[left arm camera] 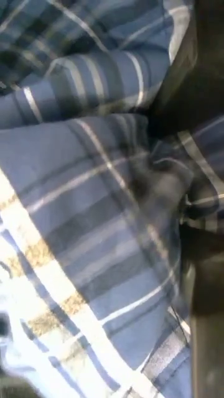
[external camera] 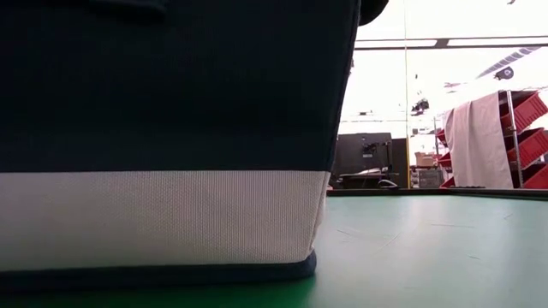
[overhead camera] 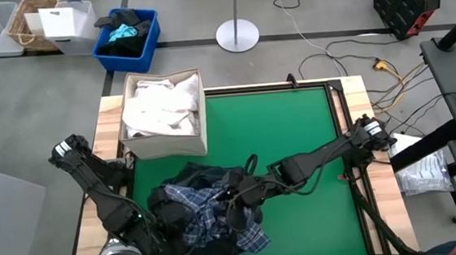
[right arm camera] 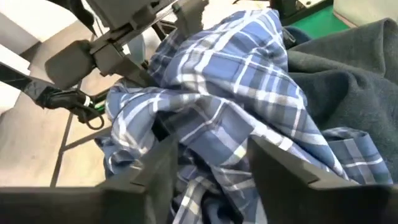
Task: Sort clothes
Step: Put the blue shirt into the blue laundry organizer, then return to Home Position
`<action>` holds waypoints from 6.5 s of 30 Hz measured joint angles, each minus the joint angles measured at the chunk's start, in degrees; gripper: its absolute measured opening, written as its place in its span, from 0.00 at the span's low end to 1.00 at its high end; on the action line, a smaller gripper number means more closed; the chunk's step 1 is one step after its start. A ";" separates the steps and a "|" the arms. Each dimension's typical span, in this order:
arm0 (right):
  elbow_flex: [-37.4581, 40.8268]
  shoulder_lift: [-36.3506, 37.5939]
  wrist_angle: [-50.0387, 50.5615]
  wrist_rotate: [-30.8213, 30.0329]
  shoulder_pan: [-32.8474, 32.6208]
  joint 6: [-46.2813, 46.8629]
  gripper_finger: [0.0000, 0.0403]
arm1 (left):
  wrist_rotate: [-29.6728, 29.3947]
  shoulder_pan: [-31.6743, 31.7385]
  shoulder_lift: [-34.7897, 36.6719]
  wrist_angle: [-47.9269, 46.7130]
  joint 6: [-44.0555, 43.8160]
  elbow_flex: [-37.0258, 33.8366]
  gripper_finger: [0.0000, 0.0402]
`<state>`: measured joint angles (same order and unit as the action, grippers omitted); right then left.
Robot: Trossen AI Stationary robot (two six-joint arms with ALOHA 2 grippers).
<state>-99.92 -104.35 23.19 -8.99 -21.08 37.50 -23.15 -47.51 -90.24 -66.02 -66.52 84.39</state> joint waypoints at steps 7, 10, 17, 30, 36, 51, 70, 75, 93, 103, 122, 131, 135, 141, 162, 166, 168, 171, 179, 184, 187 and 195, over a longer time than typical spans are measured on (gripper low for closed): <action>-0.11 0.72 1.87 0.69 -0.04 1.85 0.59 | -0.21 0.00 0.02 -5.65 0.04 3.02 0.70; -0.11 1.62 3.59 2.27 -0.02 2.54 0.61 | 0.21 -0.02 0.02 -6.12 0.60 4.17 0.72; -0.11 6.64 10.37 3.53 -0.15 1.85 0.58 | 0.28 -0.02 0.04 -7.03 3.69 7.83 0.73; -0.11 13.06 25.47 -10.30 0.79 -1.54 0.54 | 0.25 -0.02 0.07 -10.51 3.73 9.76 0.73; -0.11 13.06 25.38 -10.30 0.76 -2.62 0.53 | 1.20 -0.02 0.07 -11.27 1.39 9.74 0.73; -0.11 12.84 22.01 -10.08 1.81 -3.29 0.51 | 18.17 0.48 -0.04 -17.58 -3.29 9.71 0.73; 0.42 6.78 -2.88 -6.18 1.62 -15.82 0.36 | 16.88 0.52 0.35 -22.10 -1.49 21.49 0.73; 0.57 -1.30 -19.45 1.28 2.24 -22.42 0.19 | 9.43 0.52 0.35 -22.06 -0.10 27.50 0.73; -1.48 -23.39 -37.71 16.45 6.86 -18.85 0.03 | -10.41 0.44 0.35 -24.02 7.53 36.14 0.73; -1.72 -27.79 -24.36 14.54 6.87 -19.04 0.03 | -10.37 0.44 0.31 -24.02 7.32 31.12 0.73; -5.17 -21.31 -19.62 15.06 6.45 -23.65 0.03 | -10.71 0.46 0.31 -24.00 5.66 25.61 0.73; -14.08 -20.25 -10.74 15.01 6.43 -27.27 0.03 | -13.26 0.46 0.31 -24.00 6.03 25.58 0.73; -18.92 -20.17 -3.47 14.99 6.45 -27.76 0.03 | -13.91 0.46 0.31 -24.00 6.05 25.58 0.73; -25.80 -20.09 7.29 14.97 6.45 -28.10 0.07 | -13.93 0.46 0.31 -24.00 6.05 25.58 0.73; -34.77 -11.57 24.71 15.43 6.34 -29.60 0.48 | -25.75 0.54 0.33 -18.12 14.98 28.11 0.73; -34.77 -8.54 25.16 15.43 6.16 -32.64 0.46 | -31.59 0.61 0.37 -10.02 25.65 29.62 0.73; -34.77 -7.16 25.16 15.38 5.88 -35.36 0.45 | -33.63 0.81 0.37 -6.05 31.46 30.06 0.73; -34.75 -5.36 25.45 14.98 5.01 -40.63 0.42 | -34.82 1.90 0.39 -1.11 39.50 30.29 0.73; -34.28 -3.05 25.36 14.98 4.05 -45.32 0.36 | -28.01 8.69 0.72 10.63 57.87 28.56 0.72; -34.27 -1.84 23.58 14.95 4.22 -47.82 0.32 | -16.16 14.80 0.93 20.85 70.03 28.34 0.67; -34.27 -0.83 22.97 14.77 4.58 -48.65 0.30 | -12.35 17.54 1.79 21.70 72.43 28.34 0.63; -34.13 2.40 23.11 14.84 6.42 -49.78 0.28 | -4.59 20.59 5.08 21.35 74.51 28.28 0.58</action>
<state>-134.05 -101.95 46.30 5.85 -14.66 -12.27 -27.73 -26.92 -85.16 -44.66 7.99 112.67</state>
